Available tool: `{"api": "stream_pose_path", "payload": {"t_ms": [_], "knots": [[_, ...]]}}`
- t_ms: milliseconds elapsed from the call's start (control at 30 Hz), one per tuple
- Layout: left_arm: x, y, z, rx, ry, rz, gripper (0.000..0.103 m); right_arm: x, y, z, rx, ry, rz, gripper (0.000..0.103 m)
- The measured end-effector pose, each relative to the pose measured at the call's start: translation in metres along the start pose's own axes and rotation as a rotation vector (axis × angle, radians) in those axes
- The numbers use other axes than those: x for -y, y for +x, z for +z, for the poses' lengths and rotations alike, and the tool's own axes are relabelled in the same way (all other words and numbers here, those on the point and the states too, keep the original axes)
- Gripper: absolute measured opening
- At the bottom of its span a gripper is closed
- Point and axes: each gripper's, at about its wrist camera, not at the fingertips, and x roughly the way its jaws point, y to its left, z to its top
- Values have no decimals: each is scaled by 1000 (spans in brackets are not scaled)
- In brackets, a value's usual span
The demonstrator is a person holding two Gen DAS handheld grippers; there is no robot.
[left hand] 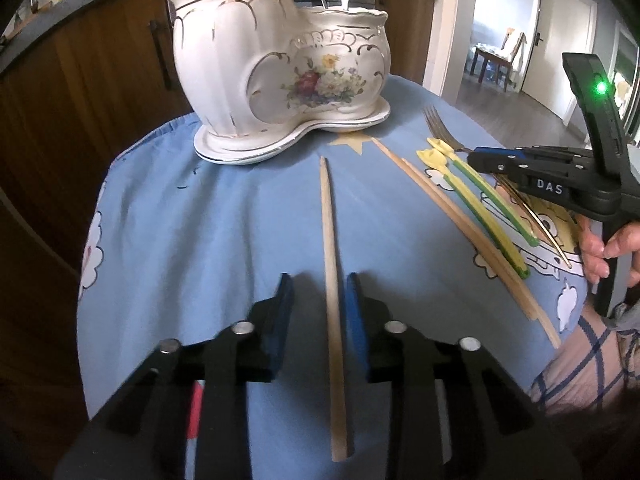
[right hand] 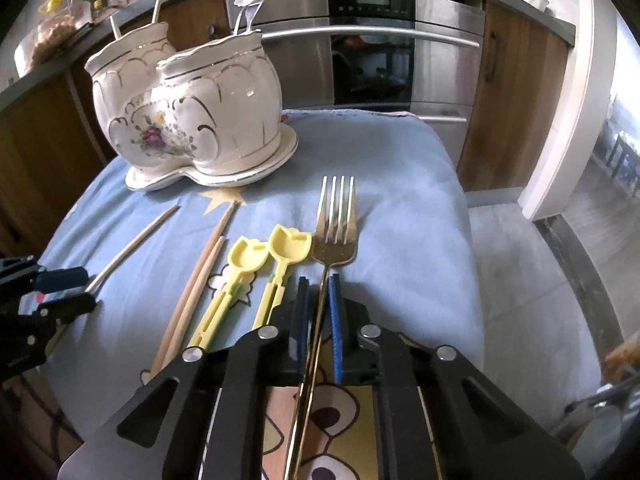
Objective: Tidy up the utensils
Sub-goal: 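Lift the chopstick toward the large pot with the left tool while the right carries the fork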
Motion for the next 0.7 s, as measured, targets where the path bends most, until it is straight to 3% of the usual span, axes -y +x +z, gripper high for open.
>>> {"api": "stream_pose_path", "payload": {"t_ms": [133,400,700], "knots": [[-1,-2,-2,17,8,-12,6,-1,-5,-1,19,0,-5,6],[-1,-9,-4,68,35,-34,6,1,-36,-5,149,6,16,6],[-3,-35,3,224,47,-81,6,-9,-78,-12,399,-55,18,6]]}}
